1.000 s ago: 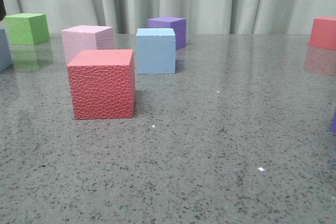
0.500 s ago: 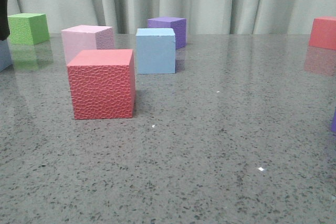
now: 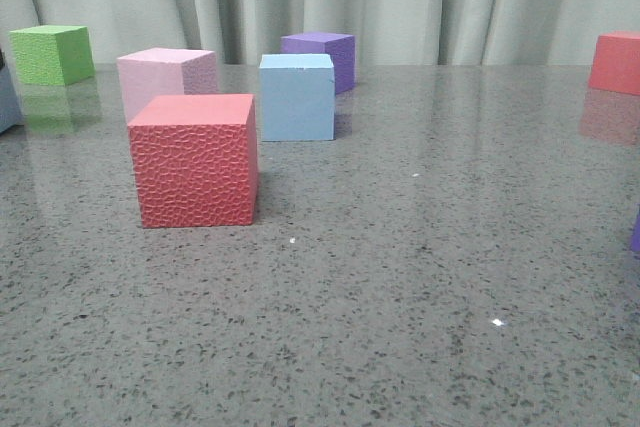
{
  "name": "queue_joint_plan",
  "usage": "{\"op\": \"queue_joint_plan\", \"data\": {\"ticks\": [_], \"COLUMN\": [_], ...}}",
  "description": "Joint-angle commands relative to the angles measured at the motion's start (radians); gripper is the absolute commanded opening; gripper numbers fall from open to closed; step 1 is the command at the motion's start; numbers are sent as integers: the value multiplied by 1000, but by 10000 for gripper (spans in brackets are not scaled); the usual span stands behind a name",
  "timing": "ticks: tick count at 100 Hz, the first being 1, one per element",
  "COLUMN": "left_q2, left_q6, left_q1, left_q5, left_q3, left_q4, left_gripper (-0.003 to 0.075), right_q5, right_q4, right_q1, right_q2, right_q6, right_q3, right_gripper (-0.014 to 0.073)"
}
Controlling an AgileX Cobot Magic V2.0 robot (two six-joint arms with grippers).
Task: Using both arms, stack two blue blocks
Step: 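Lift the light-blue cube with the left gripper and carry it above the placed cube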
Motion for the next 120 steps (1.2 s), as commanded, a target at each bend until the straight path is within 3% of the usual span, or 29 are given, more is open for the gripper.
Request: {"op": "queue_joint_plan", "data": {"ticks": [1,41,62,89,120], "left_q2": [-43,-43,-43,-43,-43], "left_q6": [-8,-8,-8,-180,-342], "left_q1": [2,2,0,-64,-212], "left_q5": [-30,-57,4,155,158], "left_q3": [-30,-30,-49,-224,-405], "left_q4": [-9,-19,-69,35,29], "left_gripper": [340,243,208,208,208], "right_q5": [-75,-75,-74,-75,-77], "right_q4": [-26,-26,-26,-26,-25], "right_q1": [-1,-1,-1,-1,-1], "right_q2": [-1,-1,-1,-1,-1], "right_q6": [-3,-3,-3,-3,-3], "right_q3": [-25,-25,-25,-25,-25], "right_gripper": [540,540,540,540,540]}}
